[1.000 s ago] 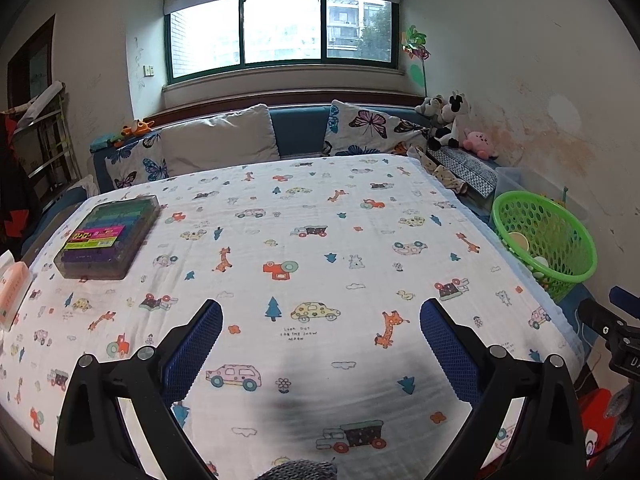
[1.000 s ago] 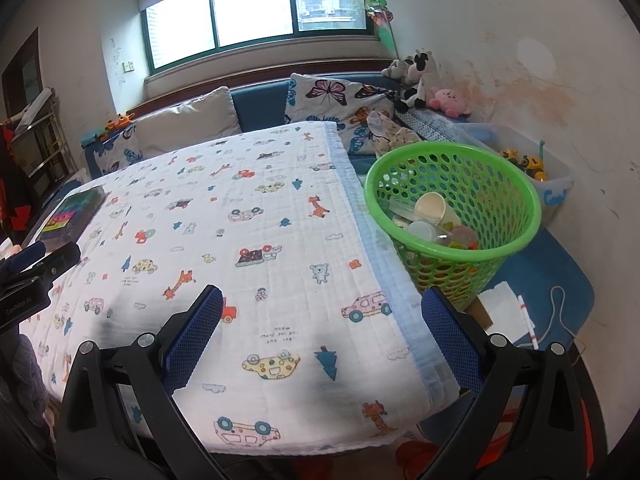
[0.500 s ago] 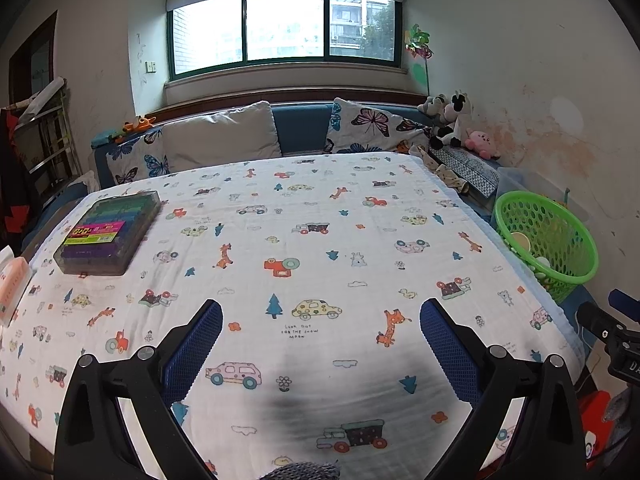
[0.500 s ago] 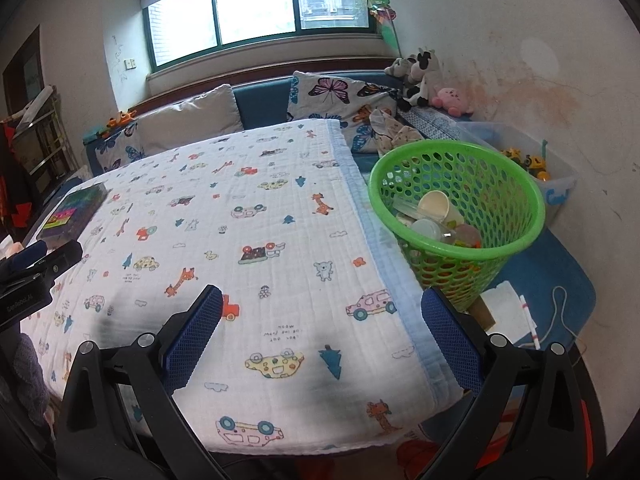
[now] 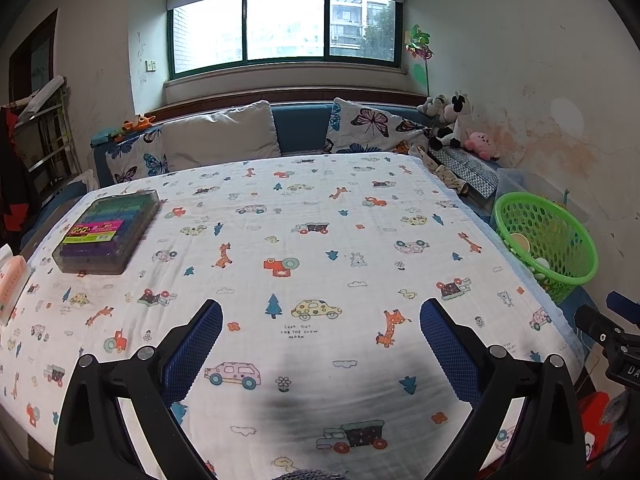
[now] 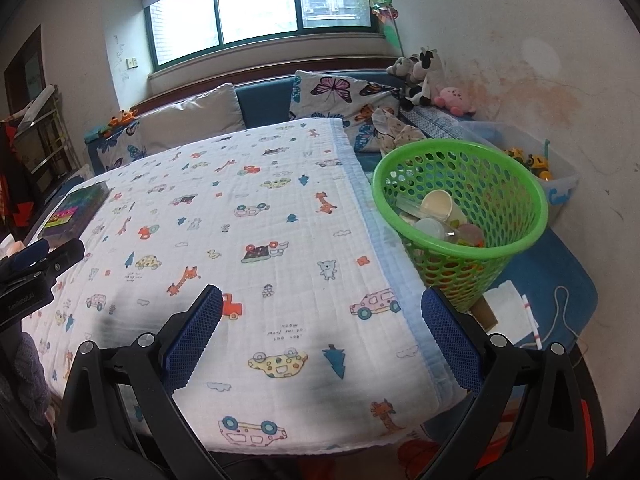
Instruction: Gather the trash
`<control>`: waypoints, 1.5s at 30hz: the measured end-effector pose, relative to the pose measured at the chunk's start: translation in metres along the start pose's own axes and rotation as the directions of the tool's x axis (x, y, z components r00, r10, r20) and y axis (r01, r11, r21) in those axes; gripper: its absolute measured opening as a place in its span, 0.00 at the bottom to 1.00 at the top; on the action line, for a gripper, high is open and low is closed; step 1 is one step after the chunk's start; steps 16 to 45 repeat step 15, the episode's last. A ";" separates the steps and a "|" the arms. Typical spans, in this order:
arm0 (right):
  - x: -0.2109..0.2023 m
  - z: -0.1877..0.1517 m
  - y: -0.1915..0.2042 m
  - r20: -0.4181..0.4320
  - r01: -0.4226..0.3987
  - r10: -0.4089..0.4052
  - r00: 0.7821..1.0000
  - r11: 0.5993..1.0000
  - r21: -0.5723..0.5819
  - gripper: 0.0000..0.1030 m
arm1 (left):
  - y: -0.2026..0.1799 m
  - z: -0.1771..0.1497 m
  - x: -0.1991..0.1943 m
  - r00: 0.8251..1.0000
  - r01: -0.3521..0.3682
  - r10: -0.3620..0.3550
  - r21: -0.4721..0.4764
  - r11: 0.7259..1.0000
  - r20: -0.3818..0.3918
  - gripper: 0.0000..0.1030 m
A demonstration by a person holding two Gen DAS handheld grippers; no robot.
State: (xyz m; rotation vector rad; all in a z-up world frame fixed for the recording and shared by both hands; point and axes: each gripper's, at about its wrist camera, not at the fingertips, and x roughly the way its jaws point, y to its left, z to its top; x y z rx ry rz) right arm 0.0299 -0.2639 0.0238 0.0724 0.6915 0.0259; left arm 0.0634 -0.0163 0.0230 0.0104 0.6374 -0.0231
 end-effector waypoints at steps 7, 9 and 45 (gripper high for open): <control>0.001 -0.001 0.000 -0.002 -0.004 0.004 1.000 1.000 0.000 0.96 | 0.000 0.000 0.002 1.000 -0.006 0.006 -0.003 1.000 -0.006 0.93; 0.001 -0.001 0.000 -0.003 -0.005 0.005 1.000 1.000 -0.001 0.96 | 0.000 0.000 0.002 1.000 -0.008 0.008 -0.004 1.000 -0.007 0.93; 0.001 0.000 0.001 -0.003 -0.010 0.010 1.000 1.000 -0.003 0.96 | 0.001 -0.001 0.003 1.000 -0.014 0.014 -0.007 1.000 -0.008 0.93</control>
